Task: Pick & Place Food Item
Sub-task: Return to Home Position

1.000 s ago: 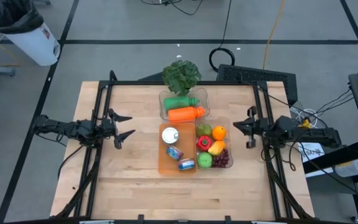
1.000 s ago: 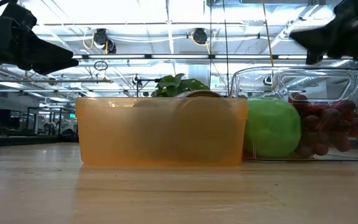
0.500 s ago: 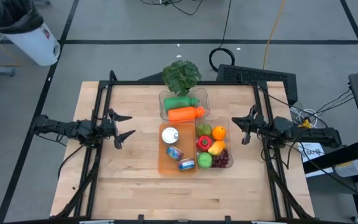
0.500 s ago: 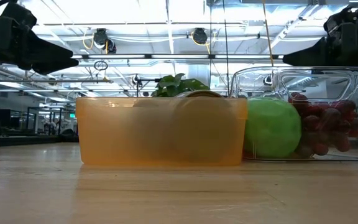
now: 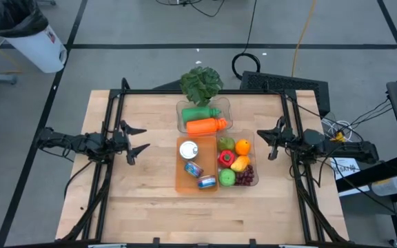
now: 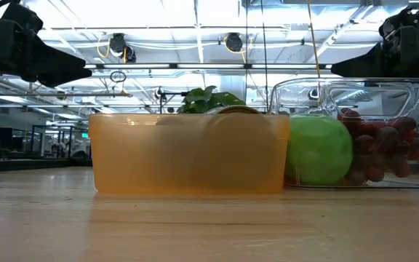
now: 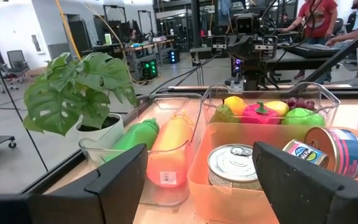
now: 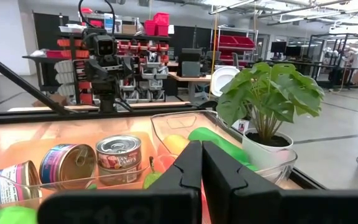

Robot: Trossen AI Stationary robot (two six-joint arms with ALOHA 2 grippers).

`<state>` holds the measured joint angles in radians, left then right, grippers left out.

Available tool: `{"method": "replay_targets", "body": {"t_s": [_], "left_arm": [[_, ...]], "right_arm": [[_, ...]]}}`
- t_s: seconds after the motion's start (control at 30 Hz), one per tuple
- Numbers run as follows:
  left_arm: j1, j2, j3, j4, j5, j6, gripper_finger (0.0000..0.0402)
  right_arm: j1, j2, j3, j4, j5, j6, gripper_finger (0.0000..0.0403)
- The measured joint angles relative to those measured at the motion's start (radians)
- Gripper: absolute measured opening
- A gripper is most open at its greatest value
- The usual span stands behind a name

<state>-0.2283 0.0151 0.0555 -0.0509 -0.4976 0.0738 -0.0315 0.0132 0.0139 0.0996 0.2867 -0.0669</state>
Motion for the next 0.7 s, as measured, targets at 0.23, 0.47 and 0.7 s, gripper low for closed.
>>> {"method": "replay_targets", "body": {"t_s": [0.23, 0.47, 0.7], "left_arm": [[0.0, 0.0, 0.0, 0.0, 0.0, 0.0, 0.0308], [0.0, 0.0, 0.0, 0.0, 0.0, 0.0, 0.0324], [0.0, 0.0, 0.0, 0.0, 0.0, 0.0, 0.0317]], "right_arm": [[0.0, 0.0, 0.0, 0.0, 0.0, 0.001, 0.0], [0.0, 0.0, 0.0, 0.0, -0.001, 0.001, 0.0], [0.0, 0.0, 0.0, 0.0, -0.001, 0.0, 0.0]]}}
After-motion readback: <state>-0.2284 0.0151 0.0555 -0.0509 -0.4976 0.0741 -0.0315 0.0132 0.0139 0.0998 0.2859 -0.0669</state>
